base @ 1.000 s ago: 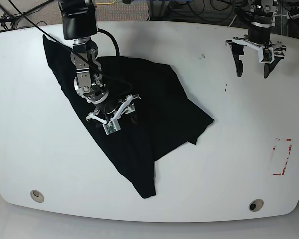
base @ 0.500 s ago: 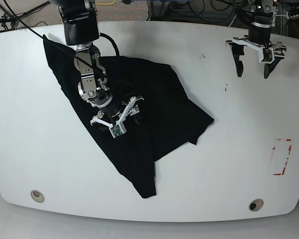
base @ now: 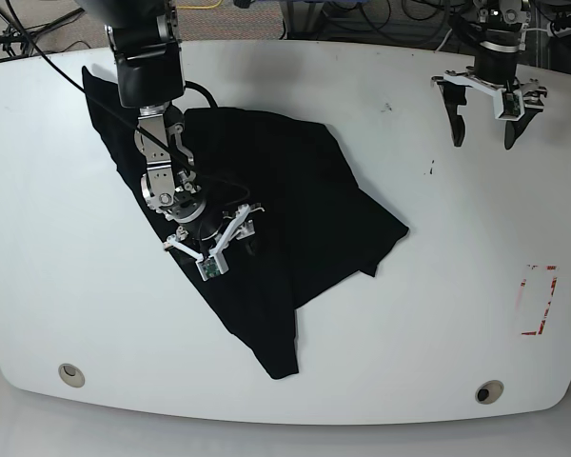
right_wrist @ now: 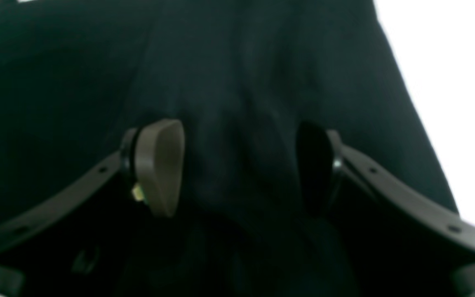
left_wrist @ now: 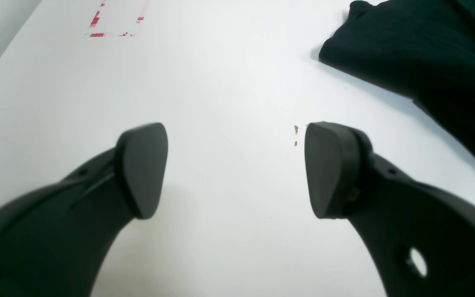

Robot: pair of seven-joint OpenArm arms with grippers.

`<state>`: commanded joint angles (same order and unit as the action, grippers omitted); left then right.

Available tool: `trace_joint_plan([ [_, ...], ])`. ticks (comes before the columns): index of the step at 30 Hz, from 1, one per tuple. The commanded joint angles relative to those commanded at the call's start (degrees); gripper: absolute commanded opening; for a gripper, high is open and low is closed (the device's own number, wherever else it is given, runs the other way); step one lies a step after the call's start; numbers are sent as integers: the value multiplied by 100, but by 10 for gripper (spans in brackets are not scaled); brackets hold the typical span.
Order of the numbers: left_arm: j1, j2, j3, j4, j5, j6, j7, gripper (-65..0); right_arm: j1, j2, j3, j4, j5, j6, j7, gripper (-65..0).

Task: Fold the T-shirt properly
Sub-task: 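Push the right gripper across the shirt to spread the fabric, then slide the right gripper further along the shirt toward its hem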

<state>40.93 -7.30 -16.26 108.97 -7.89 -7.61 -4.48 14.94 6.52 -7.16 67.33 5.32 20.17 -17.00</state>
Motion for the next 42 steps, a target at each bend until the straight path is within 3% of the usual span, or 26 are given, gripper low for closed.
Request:
trace_joint_plan([
  [8,43,1,-47,0,3,-13,-49,-158,-61,-208,-28,52,-156,18,1,-239],
  [12,25,-4,-71,-9,16,-11,-1,-161,-299,-461,-49,668,-380,86,-135,-237],
  [18,12,-14,-77,-19,21,-8,0,-161,-441,-399,-105,900,-363,61,-201,-265],
  [22,-39,-21,-86,-55,16,-6,-13,-159,-466,-347,-169,855,-327,34,-196,-379],
  [24,-77,-4,-30,2,47,24,-45,-155,-536,-285,-263,953,-263,31,-163,-650],
  [32,-185,8,-38,-30,64,11,65,-157,-519,-268,-147,1374,-217,59,-342,-649],
  [42,-182,26,-75,-4,40,0,30,-159,-317,-125,-195,1351,45,50,-455,-561],
])
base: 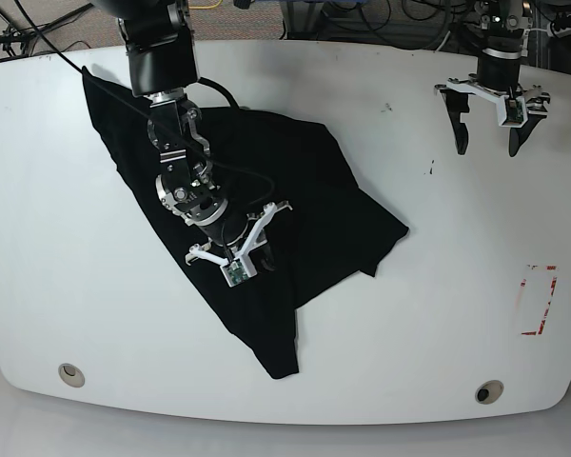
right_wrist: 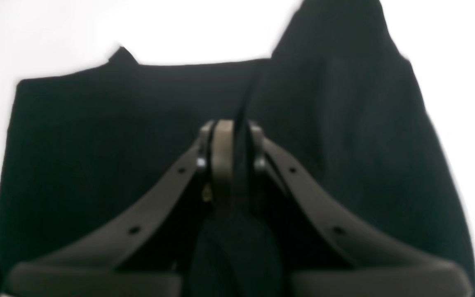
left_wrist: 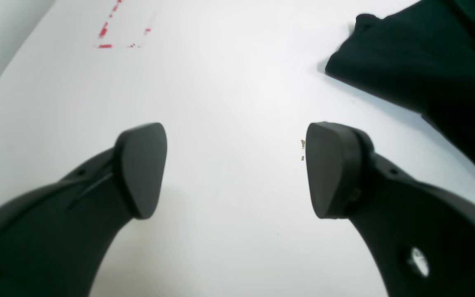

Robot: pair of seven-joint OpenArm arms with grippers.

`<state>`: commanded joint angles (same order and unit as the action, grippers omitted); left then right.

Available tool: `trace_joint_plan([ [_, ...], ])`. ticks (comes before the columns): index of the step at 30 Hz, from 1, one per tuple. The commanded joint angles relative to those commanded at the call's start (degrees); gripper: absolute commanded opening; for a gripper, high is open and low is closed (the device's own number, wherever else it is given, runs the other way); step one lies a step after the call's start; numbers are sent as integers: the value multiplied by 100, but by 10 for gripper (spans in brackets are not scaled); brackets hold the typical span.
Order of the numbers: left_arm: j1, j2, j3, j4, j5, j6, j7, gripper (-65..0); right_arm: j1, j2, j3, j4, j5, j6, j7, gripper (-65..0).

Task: Fold the T-shirt properly
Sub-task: 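Slide the right gripper further along the shirt toward its hem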

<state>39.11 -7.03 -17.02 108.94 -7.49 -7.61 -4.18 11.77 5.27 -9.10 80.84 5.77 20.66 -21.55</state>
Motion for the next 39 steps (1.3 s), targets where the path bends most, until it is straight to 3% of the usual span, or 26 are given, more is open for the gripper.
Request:
trace_joint_plan([
  [10,22,2,21,19,2,10,-22,-159,219,154,50,-382,-180,-24,124,-610],
  [18,38,8,4,18,-6,14,6,-157,30,255,80,-125,-92,-34,278,-650],
  [32,78,7,7,26,20,18,-74,-155,724,129,30,-1070,-184,-54,304,-632],
  [39,170,19,-15,35,9,19,-67,-153,1057,154,-526,-1127,-158,-154,287,-589],
])
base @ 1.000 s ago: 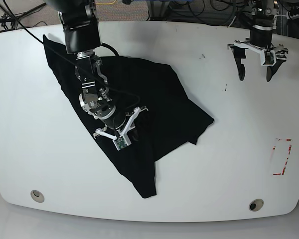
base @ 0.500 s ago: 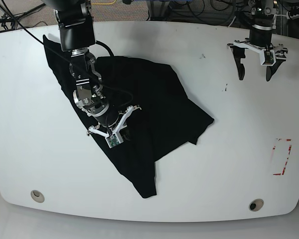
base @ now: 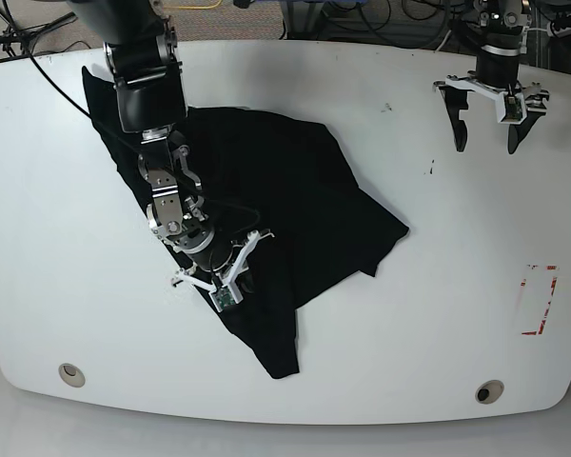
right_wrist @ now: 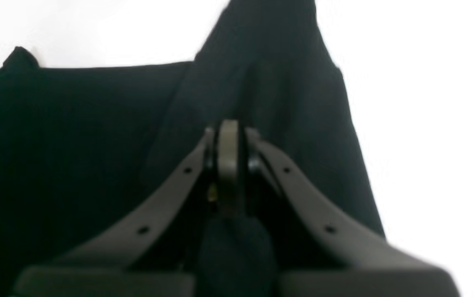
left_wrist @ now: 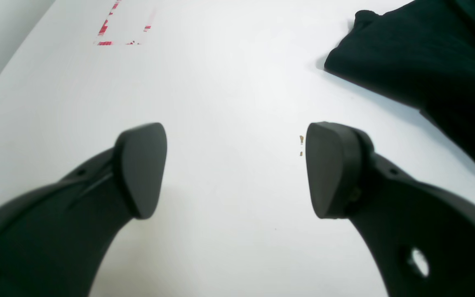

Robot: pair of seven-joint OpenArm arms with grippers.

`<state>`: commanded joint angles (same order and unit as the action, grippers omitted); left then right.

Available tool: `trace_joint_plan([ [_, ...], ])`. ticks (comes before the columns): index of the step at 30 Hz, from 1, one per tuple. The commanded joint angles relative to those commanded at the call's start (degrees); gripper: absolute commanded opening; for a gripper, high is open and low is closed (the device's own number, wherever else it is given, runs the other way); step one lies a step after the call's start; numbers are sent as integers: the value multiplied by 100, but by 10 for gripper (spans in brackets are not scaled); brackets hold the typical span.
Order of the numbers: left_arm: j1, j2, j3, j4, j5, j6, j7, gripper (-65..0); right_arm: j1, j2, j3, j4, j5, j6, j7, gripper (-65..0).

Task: Fold the T-shirt properly
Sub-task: 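Slide the right gripper further along the shirt toward its hem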

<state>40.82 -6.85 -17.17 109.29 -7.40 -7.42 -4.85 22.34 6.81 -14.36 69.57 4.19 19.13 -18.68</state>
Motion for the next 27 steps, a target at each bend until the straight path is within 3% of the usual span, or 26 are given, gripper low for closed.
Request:
trace_joint_plan([
  [1,16,1,-6,1,0,0,0,-152,44,9,-122,29,3,-23,-10,-576],
  [3,-27,-15,8,11,30,-9,-17,-148,122,100,-549,92,28,-32,-52,-486],
  [11,-30,-12,12,10,46,0,-23,-142,371,298,-669,-86,31,3,5,-324],
  [15,-101,-15,-8,9,44,4,37,-124,671,446,-666,-439,19,29,259,-282],
  [21,-127,-22,-21,13,66,-4,127,-100,878,450,-619,-964,43,28,706,-276],
  [23,-138,-27,-29,21,69,-4,172,-94,975,433,-612,-1207,64,22,922,-278],
  [25,-164,-19,-8,21,76,-14,170,-90,1229,374,-504,-1950,91,8,1586,-284],
  [27,-165,-17,1,26,78,-14,172,-91,1285,363,-456,-2109,110,5,1686,-285],
])
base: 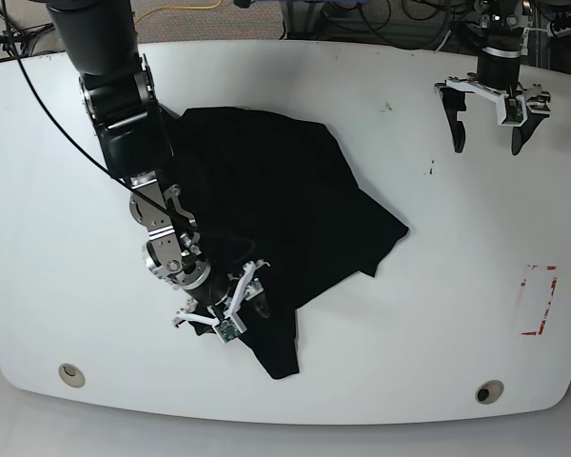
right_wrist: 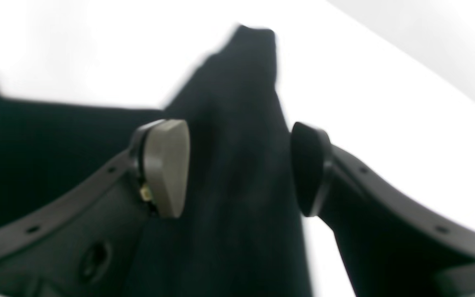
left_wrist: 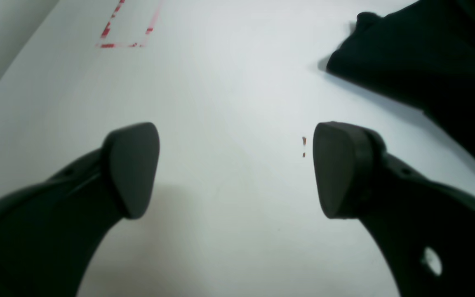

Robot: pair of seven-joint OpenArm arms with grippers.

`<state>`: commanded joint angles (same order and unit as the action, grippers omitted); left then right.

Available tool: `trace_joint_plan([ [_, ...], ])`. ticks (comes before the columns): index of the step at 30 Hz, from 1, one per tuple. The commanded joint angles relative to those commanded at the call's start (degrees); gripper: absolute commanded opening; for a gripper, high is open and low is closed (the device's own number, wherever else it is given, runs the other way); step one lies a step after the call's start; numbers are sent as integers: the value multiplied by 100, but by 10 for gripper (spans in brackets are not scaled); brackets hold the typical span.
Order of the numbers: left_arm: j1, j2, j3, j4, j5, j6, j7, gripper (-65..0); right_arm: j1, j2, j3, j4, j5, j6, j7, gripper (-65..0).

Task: Fold the T-shirt properly
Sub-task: 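Slide the right gripper further along the shirt toward its hem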

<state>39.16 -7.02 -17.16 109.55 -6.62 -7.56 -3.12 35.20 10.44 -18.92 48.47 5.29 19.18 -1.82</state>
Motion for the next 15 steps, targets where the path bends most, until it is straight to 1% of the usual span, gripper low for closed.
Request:
trace_joint_plan([
  [6,-22,-1,60,-4,-17,9,-88,-112,101,5,102,-201,15,-16,38,-273],
  [10,-15,5,281,14,-44,4,-176,-128,40,41,280,87,-14,-18,-168,-240],
  [15,-13,11,379,16,-51,14,-187,-130,19,27,346,206,-29,-23,-184,-221],
])
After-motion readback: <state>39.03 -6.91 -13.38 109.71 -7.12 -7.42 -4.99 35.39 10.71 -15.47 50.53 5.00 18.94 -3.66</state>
